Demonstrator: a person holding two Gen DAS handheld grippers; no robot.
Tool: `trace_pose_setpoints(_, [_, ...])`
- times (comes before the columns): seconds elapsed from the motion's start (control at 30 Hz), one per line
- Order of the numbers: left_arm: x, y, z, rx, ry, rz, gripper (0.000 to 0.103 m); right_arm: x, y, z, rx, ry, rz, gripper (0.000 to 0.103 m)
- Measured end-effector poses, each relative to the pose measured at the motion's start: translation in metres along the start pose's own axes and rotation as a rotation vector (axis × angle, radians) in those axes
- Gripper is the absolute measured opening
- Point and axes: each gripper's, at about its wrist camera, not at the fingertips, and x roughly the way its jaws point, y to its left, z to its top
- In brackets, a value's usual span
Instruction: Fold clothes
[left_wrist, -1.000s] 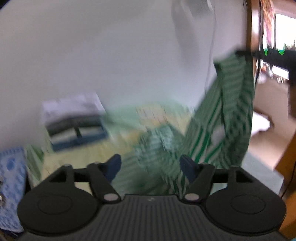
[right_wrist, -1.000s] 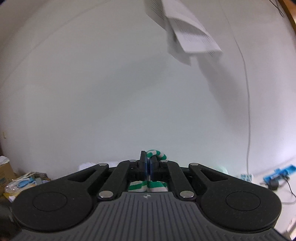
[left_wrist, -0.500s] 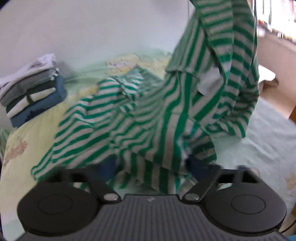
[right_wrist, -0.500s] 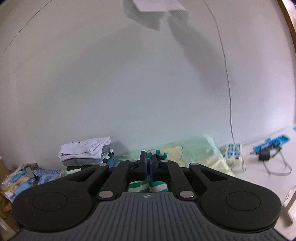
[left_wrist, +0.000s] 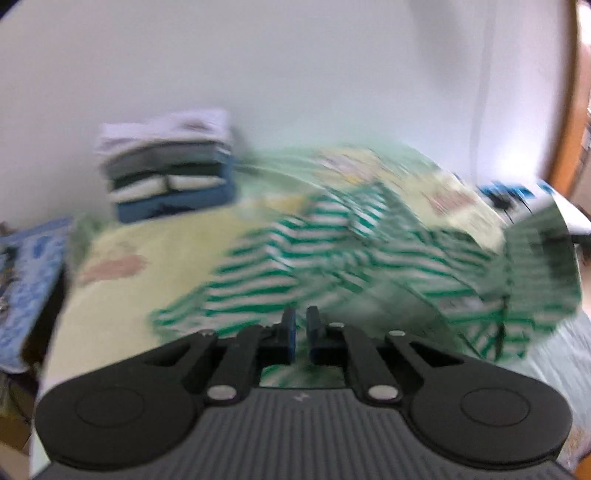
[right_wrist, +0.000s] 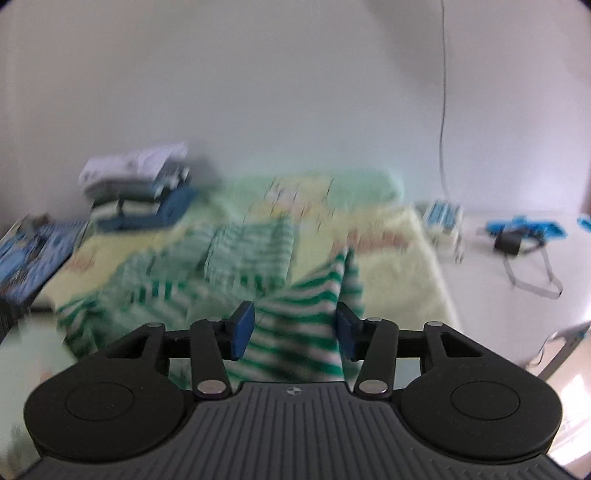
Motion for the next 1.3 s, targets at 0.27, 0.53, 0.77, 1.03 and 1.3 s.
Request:
trace_pose_setpoints(0.27, [-0.012, 0.008, -0.021, -0.013, 0.008, 0.011, 0.075, 0.000, 0.008, -0.033, -0.180, 0.073, 0.013, 0.068])
trace_pose_setpoints(0.53, [0.028, -0.056, -0.042, 0.209, 0.018, 0.005, 0.089, 0.013, 0.033, -0.056, -0.544, 0.073, -0.001, 0.072])
trace_pose_setpoints(0.77, [0.056, -0.065, -0.036, 0.332, 0.033, -0.004, 0.055, 0.018, 0.035, -0.063, -0.651, 0.111, -0.030, 0.073])
trace_pose_setpoints(1.03, [0.039, -0.015, -0.004, 0.267, -0.046, -0.068, 0.027, -0.004, 0.026, -0.067, -0.608, 0.130, -0.118, 0.073])
trace_pose_setpoints(1.3, [0.049, -0.007, 0.029, 0.254, -0.081, -0.085, 0.021, 0.048, 0.045, -0.061, -0.469, 0.083, -0.207, 0.034])
